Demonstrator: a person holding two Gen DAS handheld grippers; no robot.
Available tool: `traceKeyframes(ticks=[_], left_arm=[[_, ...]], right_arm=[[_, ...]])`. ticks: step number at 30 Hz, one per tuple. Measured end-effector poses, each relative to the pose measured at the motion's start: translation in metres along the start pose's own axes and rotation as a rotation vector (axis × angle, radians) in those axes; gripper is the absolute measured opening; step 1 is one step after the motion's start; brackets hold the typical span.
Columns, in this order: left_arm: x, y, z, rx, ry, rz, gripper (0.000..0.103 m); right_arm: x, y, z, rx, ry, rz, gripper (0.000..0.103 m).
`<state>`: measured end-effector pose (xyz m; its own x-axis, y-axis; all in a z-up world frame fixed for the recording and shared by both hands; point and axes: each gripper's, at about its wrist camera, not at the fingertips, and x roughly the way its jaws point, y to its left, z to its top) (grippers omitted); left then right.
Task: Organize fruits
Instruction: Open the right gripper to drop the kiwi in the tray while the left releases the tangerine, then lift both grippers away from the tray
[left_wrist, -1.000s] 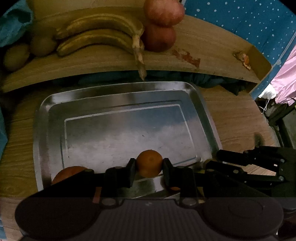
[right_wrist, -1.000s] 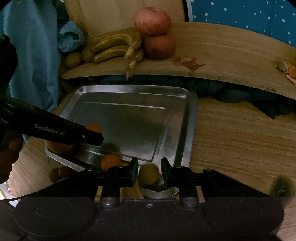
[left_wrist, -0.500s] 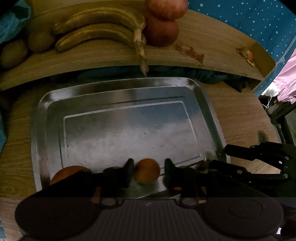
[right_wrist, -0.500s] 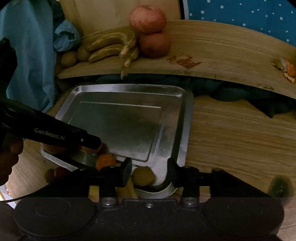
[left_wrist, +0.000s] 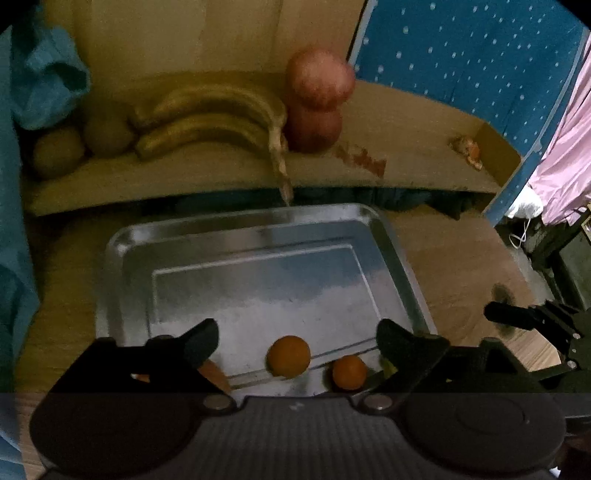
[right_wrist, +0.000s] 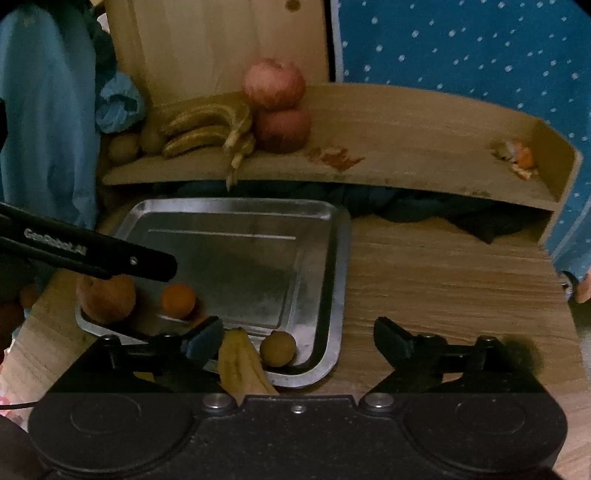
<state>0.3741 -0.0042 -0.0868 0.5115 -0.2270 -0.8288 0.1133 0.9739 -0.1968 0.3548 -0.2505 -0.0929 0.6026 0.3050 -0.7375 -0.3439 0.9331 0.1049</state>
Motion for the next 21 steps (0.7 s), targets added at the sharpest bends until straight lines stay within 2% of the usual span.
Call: traceKeyframes(ticks=[2,4,11,21], left_arm=[[-0.008,0.002,-0.001,-0.001,-0.022,0.006,0.102],[-0.014,0.005,-0.003,-0.004,-0.032,0.014,0.103],[-0.035,0.023,-0.015,-0.015,-0.039,0.044,0.103],[-0.059,0.051,-0.037,-0.025,-0.048,0.094,0.103]], right_arm=[[-0.007,0.003,-0.002,0.010,-0.018,-0.019,0.100],[-0.014,0.006,-0.004,0.023,-0.034,-0.027,0.102],[-0.033,0.024,-0.010,0.030,-0.071,-0.058,0.102],[-0.043,0.056,-0.021,0.020,-0.064,-0.073,0.102]])
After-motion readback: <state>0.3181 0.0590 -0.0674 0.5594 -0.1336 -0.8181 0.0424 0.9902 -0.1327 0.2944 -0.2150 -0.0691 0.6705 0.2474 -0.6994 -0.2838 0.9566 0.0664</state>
